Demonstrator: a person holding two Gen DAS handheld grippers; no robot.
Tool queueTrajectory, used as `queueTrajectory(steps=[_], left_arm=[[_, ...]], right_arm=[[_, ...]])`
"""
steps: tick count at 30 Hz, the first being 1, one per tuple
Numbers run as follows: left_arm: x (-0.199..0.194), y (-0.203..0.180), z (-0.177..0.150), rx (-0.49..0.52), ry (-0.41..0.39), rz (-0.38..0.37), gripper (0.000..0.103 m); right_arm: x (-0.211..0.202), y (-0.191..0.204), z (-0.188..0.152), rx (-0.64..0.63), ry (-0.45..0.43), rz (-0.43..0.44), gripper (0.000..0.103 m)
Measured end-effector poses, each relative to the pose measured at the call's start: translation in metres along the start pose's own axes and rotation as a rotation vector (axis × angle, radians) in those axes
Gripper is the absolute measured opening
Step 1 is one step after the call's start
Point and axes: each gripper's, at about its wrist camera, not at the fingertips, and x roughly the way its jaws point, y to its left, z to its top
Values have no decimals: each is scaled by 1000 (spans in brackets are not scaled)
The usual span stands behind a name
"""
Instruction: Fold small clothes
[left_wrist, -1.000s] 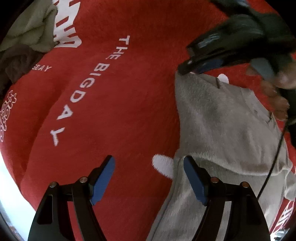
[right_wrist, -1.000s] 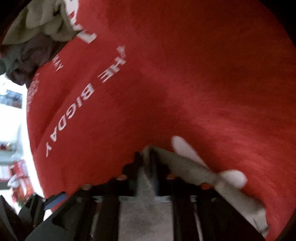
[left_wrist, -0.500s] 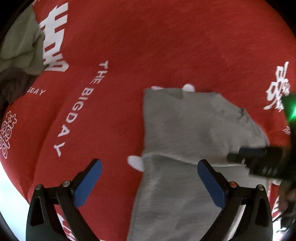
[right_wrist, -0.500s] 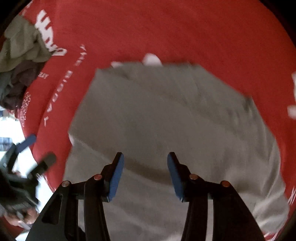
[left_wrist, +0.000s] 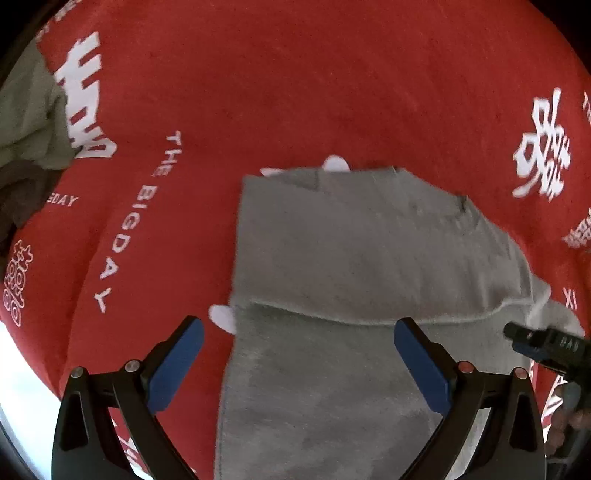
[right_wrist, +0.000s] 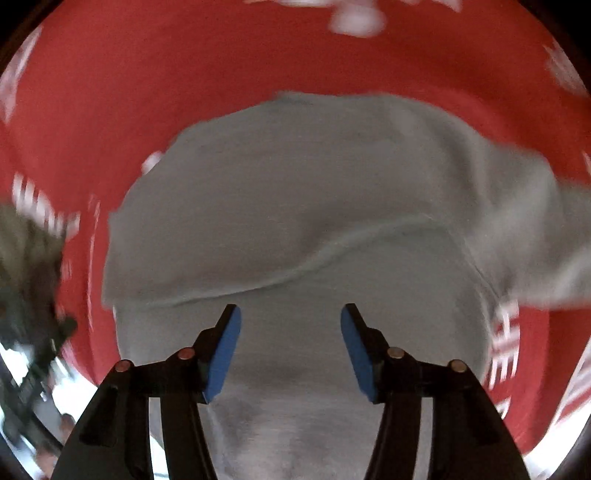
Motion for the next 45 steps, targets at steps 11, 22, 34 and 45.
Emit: queueTrajectory(steps=[11, 22, 34, 45], left_arm=[[1, -51, -10, 105, 77, -65, 103], [-5, -93, -22, 208, 111, -67, 103], [-2, -162, -44, 357, 184, -43, 103], [-3, -213, -57, 434, 190, -96, 103]], right_arm=[[23, -33, 42, 203, -54, 161, 6], [-8, -52, 15, 24, -46, 60, 31], [-56, -118, -51, 160, -51, 104, 62], [-63, -157, -68, 246, -47, 248, 77]])
